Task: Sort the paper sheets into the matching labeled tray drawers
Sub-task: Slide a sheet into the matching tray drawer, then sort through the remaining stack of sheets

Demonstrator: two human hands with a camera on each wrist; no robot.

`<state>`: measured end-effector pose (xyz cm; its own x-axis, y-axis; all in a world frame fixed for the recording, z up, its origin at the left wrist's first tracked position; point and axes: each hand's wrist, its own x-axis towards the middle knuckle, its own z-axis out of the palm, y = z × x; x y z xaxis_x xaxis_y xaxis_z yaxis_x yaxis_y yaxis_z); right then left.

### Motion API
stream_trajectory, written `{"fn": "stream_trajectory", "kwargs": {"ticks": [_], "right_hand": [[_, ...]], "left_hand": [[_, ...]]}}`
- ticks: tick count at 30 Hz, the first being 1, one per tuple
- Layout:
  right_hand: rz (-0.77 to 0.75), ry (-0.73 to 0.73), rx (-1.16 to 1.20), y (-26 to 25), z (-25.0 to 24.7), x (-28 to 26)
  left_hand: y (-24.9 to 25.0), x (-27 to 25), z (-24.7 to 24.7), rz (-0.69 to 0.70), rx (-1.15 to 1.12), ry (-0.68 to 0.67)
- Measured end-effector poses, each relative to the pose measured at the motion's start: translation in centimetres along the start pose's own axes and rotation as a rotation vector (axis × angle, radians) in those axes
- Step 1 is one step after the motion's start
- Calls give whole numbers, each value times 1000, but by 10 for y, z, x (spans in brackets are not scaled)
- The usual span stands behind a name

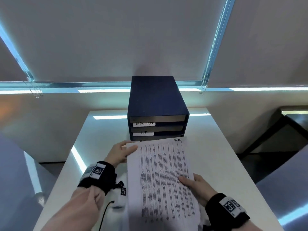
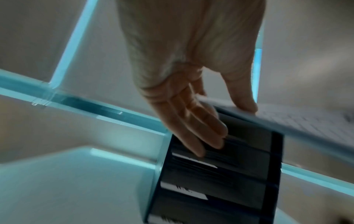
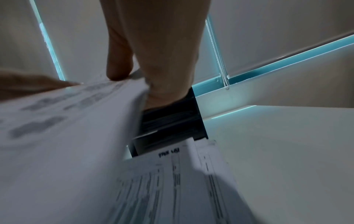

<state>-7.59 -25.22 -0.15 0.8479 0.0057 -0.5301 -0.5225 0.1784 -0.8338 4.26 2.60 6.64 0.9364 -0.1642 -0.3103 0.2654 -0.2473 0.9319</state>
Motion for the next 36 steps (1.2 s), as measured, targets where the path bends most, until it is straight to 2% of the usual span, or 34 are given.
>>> {"fn": "stream_trajectory", "kwargs": {"ticks": [2,3,6,14,18,20,22,25,30,34,36], "right_hand": [[-17,-30,26,-6,5,-5],[-23,-42,40,-8,7,-7],[-18,-36,37,-8,9,-10],[9,-32,52,0,7,-6],[111,59,25,38,-1,6],[159,77,-12,54,-6,12],[176,146,-24,55,-12,19],[183,205,1,37,-19,32],[217,306,-123,16,-39,95],[173,276,-199,-7,-50,160],[136,260,-176,-38,-35,170]], "left_hand": [[-7,-6,2,-139,-386,-76],[-10,-9,4,-165,-494,-86],[-20,-13,6,-161,-601,-78],[-36,-8,14,-146,-500,19],[-56,23,14,-216,-309,217],[-73,51,15,-244,-207,257],[-64,57,24,-281,-149,224],[-54,60,36,-327,-226,136],[-54,66,37,-394,-300,95],[-62,63,36,-385,-386,-16],[-65,59,38,-365,-414,-80]]}}
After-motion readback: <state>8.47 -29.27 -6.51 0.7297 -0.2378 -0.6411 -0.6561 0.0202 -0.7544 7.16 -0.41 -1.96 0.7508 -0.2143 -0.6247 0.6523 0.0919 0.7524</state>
